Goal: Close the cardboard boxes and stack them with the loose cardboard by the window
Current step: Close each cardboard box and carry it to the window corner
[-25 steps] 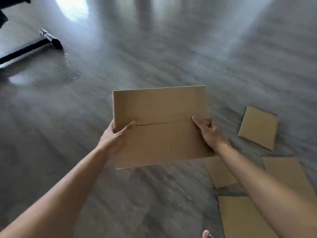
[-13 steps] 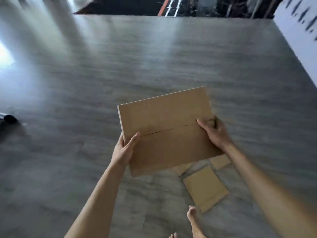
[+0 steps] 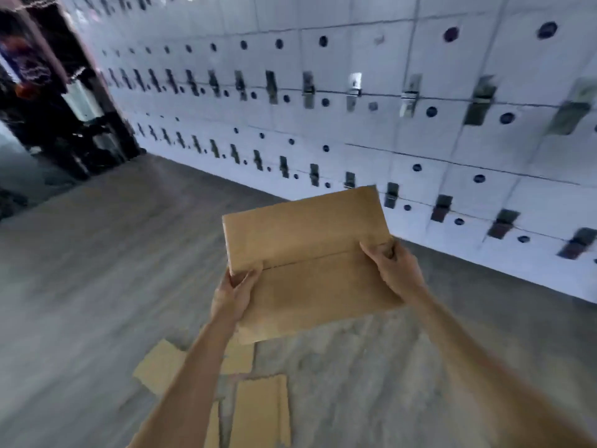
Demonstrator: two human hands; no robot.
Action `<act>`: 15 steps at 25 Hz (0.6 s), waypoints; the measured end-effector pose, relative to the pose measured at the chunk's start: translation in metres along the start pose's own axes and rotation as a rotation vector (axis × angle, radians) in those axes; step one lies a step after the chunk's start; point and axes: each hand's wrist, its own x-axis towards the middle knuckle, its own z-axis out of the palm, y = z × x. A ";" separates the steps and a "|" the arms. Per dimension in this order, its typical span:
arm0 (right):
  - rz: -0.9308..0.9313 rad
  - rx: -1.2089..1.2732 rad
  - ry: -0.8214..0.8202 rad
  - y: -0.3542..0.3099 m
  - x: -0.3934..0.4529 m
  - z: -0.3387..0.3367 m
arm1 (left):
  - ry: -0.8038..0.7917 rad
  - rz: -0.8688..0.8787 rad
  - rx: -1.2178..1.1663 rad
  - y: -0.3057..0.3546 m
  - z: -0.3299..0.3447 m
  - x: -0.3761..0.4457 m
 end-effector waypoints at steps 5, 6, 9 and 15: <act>0.155 0.008 0.439 0.096 -0.042 -0.263 | -0.462 0.147 0.053 0.083 0.273 -0.061; 0.190 -0.005 0.523 0.115 -0.058 -0.313 | -0.556 0.160 0.060 0.094 0.327 -0.084; 0.292 -0.039 0.734 0.167 -0.109 -0.440 | -0.799 0.222 0.071 0.114 0.466 -0.157; 0.446 -0.046 1.003 0.234 -0.179 -0.590 | -1.089 0.284 0.165 0.147 0.654 -0.262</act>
